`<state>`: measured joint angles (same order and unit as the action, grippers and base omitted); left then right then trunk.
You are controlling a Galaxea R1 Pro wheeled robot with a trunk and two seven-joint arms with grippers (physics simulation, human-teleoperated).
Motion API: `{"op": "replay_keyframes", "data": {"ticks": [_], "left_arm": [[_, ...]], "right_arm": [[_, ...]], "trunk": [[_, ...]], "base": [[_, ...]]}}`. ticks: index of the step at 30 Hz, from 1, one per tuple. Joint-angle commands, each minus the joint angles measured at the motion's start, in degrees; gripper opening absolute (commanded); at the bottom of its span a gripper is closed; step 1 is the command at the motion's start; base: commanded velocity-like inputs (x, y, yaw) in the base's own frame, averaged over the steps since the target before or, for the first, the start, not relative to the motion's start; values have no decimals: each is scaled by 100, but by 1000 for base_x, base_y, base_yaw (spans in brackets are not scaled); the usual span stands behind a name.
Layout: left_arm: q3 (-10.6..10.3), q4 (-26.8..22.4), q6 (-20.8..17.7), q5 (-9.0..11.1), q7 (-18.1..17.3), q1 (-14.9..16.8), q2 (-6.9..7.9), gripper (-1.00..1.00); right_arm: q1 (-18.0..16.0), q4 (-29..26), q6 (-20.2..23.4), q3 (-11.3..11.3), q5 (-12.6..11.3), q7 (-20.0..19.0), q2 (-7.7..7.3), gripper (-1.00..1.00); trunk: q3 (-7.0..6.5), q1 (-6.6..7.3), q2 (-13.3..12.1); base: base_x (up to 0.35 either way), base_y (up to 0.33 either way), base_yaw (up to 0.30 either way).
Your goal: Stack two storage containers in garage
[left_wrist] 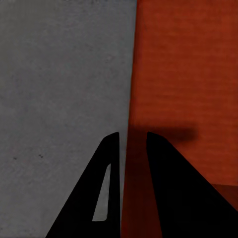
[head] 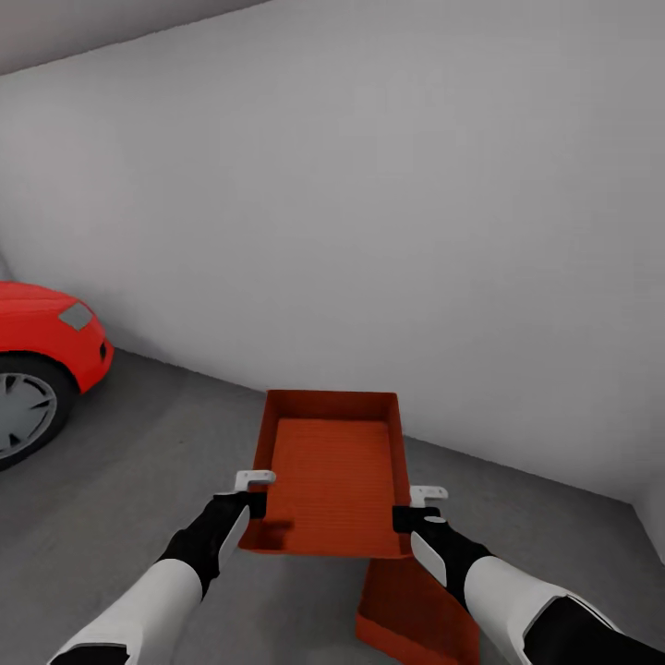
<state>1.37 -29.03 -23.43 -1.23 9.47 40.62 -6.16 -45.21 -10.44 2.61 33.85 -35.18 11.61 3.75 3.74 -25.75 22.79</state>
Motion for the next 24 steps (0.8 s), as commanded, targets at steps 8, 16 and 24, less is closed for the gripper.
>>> {"op": "replay_keyframes", "data": {"ticks": [8,16,24], "left_arm": [[-66,-6,-30,82,28,-1,1,-100],[-66,-22,-30,86,28,-1,1,-100],[-65,-24,-30,88,28,-1,1,-100]], "right_arm": [[-10,-10,20,34,64,358,-169,-100],[-10,-11,20,34,64,359,-164,-100],[-12,-8,20,32,64,357,-171,-100]], "trunk": [[13,-4,14],[13,-4,14],[13,-4,14]], "base": [[0,0,-286],[0,0,-286],[0,0,-286]]}}
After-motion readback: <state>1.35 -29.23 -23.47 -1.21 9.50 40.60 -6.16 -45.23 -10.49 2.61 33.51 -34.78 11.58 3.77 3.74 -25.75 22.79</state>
